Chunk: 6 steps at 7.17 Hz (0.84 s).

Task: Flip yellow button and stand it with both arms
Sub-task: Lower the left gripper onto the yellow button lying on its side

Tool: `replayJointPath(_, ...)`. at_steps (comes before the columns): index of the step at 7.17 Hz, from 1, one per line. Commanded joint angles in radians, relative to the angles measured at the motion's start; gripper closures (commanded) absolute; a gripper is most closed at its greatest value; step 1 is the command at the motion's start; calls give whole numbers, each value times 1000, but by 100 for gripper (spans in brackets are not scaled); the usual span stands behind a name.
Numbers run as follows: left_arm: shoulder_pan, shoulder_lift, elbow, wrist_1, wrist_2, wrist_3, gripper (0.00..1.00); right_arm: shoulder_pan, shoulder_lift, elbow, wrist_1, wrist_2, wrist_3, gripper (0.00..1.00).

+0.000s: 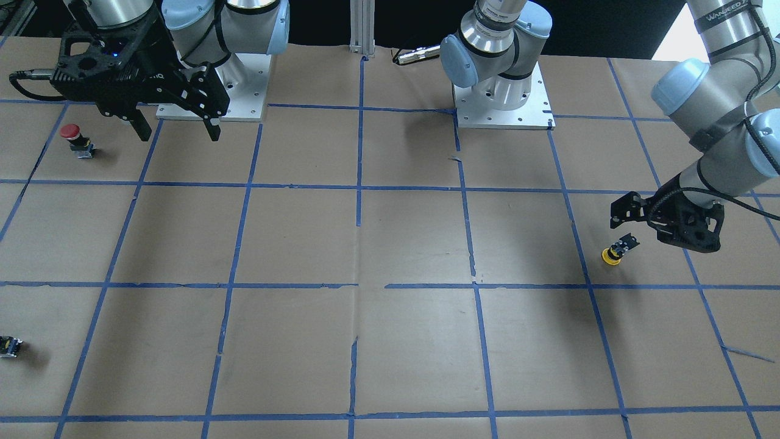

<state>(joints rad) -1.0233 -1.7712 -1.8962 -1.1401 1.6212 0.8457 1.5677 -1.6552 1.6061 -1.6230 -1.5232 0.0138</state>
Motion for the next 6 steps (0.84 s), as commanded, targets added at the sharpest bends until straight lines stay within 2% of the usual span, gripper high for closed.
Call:
replayJointPath(1, 0, -19, 0, 28, 2, 186, 1, 0, 0, 0, 0, 0, 0, 0)
replayJointPath(3, 0, -28, 0, 48, 3, 405, 2, 0, 0, 0, 2, 0, 0, 0)
replayJointPath(5, 2, -82, -6, 112, 5, 603, 2, 0, 0, 0, 2, 0, 0, 0)
replayJointPath(6, 2, -91, -7, 121, 3, 610, 2, 0, -2, 0, 2, 0, 0, 0)
